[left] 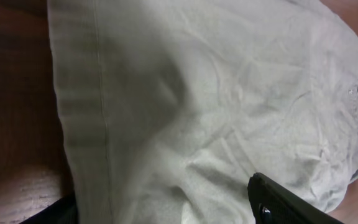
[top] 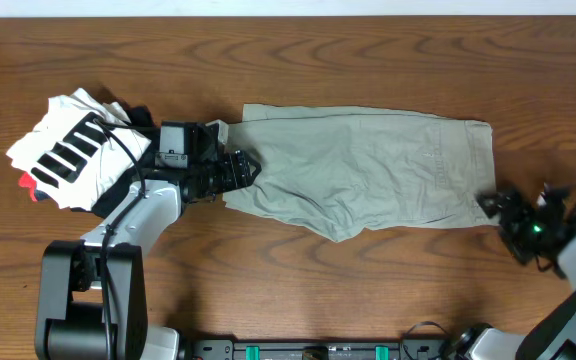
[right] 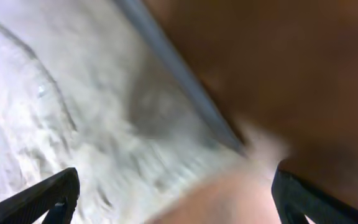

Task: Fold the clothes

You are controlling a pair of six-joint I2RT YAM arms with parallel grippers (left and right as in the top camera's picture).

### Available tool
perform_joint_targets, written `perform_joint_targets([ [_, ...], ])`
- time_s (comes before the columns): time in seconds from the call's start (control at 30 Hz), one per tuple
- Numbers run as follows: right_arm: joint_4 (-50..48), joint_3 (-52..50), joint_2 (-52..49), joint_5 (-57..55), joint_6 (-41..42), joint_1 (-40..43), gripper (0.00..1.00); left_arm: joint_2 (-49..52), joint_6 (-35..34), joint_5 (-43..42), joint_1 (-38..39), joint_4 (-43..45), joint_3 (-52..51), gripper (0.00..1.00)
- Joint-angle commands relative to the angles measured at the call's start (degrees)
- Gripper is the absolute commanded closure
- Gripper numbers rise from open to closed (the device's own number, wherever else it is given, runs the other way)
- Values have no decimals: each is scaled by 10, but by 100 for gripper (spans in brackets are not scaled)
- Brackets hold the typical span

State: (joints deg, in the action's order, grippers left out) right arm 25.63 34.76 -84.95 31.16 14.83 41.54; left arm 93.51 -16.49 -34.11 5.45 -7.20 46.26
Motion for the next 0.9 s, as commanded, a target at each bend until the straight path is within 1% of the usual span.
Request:
perform_joint_targets([
  [0.0,55,-42,-23,-128,24,40,1,-2,4,2,1,-3,-3,27],
  [0.13,66,-43,-23,-143,21,58,1,-2,4,2,1,-2,-3,27],
  [0.3,62,-61,-24,-92,10,47,1,-2,4,2,1,-2,-3,27],
  [0.47,23,-95,-24,-81,18,41,1,-2,4,2,1,-3,-3,27],
  [0.63,-46,-149,-24,-39,43,40,1,-2,4,2,1,-3,-3,27],
  [0.73,-82,-174,-24,-39,63,37,1,-2,4,2,1,-3,-3,27],
  [0.87,-97,-185,-24,-37,70,25,1,-2,4,2,1,-3,-3,27],
])
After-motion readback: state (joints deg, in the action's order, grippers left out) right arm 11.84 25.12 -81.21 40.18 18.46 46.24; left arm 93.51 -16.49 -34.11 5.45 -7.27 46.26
